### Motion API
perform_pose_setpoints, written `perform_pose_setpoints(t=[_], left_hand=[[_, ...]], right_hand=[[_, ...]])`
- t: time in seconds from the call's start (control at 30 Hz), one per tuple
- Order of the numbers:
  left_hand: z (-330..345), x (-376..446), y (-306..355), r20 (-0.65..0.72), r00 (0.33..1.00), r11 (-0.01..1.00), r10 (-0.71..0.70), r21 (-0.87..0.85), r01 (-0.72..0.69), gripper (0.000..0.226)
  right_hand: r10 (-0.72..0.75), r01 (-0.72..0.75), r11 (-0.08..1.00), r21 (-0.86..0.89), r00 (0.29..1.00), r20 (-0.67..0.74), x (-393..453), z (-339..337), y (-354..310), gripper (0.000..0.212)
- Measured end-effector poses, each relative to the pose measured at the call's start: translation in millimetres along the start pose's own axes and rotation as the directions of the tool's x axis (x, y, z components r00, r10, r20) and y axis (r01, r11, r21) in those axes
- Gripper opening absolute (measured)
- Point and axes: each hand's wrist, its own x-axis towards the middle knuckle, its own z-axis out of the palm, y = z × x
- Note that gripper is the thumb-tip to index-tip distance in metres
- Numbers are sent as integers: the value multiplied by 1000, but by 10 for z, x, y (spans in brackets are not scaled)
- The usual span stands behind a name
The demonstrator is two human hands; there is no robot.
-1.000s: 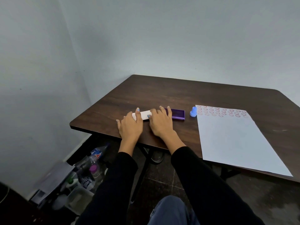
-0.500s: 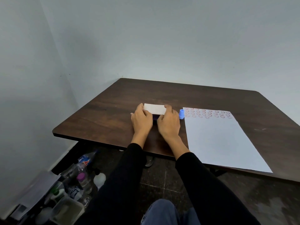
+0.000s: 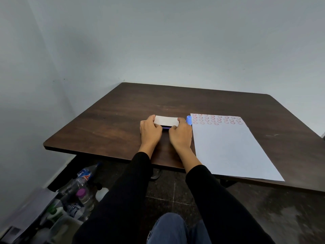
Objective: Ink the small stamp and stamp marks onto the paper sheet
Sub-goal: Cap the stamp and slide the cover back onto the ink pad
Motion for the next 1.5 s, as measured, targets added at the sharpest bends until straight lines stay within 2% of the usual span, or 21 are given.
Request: perform_pose_setpoints(t=[0.1,0.3,0.5,0.7,0.83,0.93,1.13,1.17,1.27,1.4,1.5], left_hand=[[14,22,-33,20,1000,999,-22,36,22,42],[47,50,-50,7,1000,995,10,99,-10,35],[64,71,-71,7,999,992,32,124,-32,34],[50,57,-50,50,996,988,80,131,-86,15],[27,37,-24,45,995,988,87,128,-92,21],[17,29,-7,44,995,988,88,126,-93,14],[12,18,1,64,995,986,72,149,-81,30],[17,17,-3,62,996,986,65,150,-74,30],[19,17,0,68,997,989,40,142,-50,7],[28,27,-31,65,997,987,49,148,-58,27],[22,22,-6,66,996,987,52,149,-62,23]], right_hand=[[-4,4,1000,7,1000,-7,1,-2,6,31],[5,-4,1000,21,999,-35,31,21,23,24],[3,-3,1000,4,999,-32,31,34,24,27],[8,-7,1000,26,999,-35,-3,18,17,28],[1,0,1000,20,999,-42,-13,-1,21,34],[15,-15,1000,-5,999,-41,-5,-3,32,38],[13,-15,1000,-26,997,-71,-7,12,23,32],[10,-12,1000,-28,997,-72,-6,14,28,33],[6,-8,1000,-26,998,-70,-5,11,30,35],[17,-18,1000,-21,998,-62,0,19,38,39],[25,-26,999,-17,997,-70,7,23,45,38]])
